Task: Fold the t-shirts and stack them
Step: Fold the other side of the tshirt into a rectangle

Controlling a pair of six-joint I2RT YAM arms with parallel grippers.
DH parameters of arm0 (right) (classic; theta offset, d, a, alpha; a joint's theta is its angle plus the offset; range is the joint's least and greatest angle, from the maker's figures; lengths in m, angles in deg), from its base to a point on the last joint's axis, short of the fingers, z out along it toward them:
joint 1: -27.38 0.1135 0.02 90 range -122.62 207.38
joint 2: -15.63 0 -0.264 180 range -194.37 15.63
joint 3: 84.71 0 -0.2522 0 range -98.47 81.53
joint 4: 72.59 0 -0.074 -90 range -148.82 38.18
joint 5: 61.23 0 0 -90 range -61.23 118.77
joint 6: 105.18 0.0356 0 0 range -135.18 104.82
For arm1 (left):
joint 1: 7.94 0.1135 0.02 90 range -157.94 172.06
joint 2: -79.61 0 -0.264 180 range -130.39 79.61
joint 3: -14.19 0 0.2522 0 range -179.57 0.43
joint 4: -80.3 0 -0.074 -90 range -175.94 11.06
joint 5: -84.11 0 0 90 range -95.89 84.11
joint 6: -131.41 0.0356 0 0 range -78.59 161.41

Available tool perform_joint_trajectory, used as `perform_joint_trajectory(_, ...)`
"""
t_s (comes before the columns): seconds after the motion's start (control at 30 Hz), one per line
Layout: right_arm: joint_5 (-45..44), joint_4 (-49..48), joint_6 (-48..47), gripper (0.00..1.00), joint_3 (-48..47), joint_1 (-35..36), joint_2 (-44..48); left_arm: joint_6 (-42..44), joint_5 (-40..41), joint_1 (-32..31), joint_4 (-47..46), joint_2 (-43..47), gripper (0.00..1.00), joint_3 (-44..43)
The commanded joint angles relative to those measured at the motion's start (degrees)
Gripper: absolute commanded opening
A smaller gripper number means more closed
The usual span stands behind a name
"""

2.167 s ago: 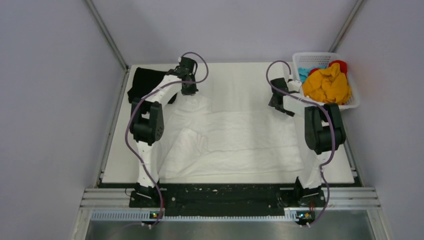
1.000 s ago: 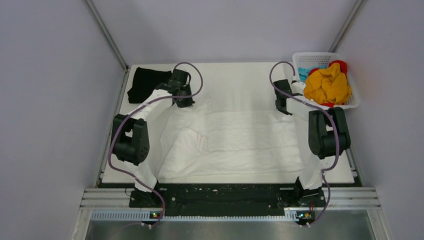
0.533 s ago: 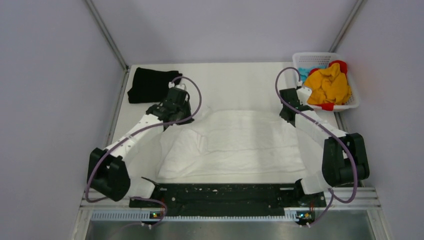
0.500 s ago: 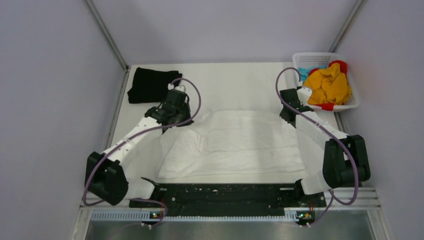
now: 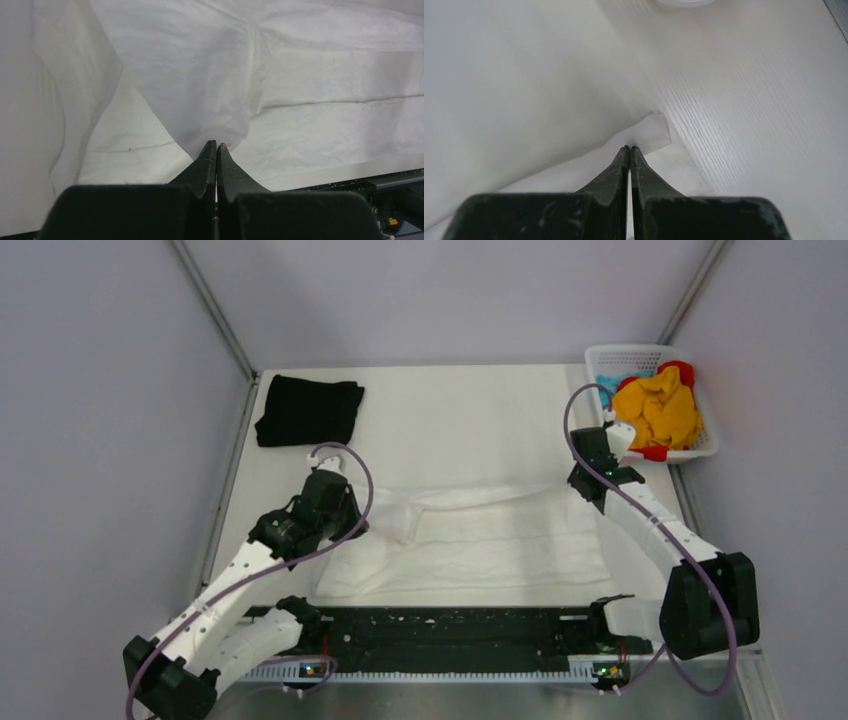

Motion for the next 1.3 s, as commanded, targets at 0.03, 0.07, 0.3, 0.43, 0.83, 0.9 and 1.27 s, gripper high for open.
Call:
perform_joint_trajectory(0.03,-0.5,1.8,-1.5,0.00,0.2,0.5,3.9,-3.8,0.9,-0.3,6.0,7.7,0.00,1.3)
perform_joint_trajectory(0.07,-0.5,1.9,-1.8,0.00,0.1,0.5,4.4,-3.8,0.5,-0.3,6.6,8.6,0.00,1.3)
perform_joint_trajectory(0.3,0.1,3.9,-2.3,0.00,0.6,0.5,6.1,-4.5,-0.3,-0.2,10.8,12.4,0.00,1.8)
perform_joint_trajectory(0.43,1.7,5.0,-0.9,0.00,3.9,0.5,7.9,-5.1,-2.1,-0.2,10.8,13.6,0.00,4.9)
perform_joint_trajectory(0.83,-3.6,17.5,9.1,0.81,8.8,0.5,14.4,-13.7,-6.4,-0.3,16.0,19.5,0.71,10.4)
perform_joint_trajectory(0.9,-3.3,18.0,8.6,0.98,7.1,0.5,15.7,-13.4,-5.6,-0.3,16.8,20.5,0.98,8.3)
perform_joint_trajectory(1.27,24.9,-0.5,-1.9,0.99,13.1,0.6,18.9,-10.1,-7.5,-0.3,-6.0,-0.7,0.99,7.4)
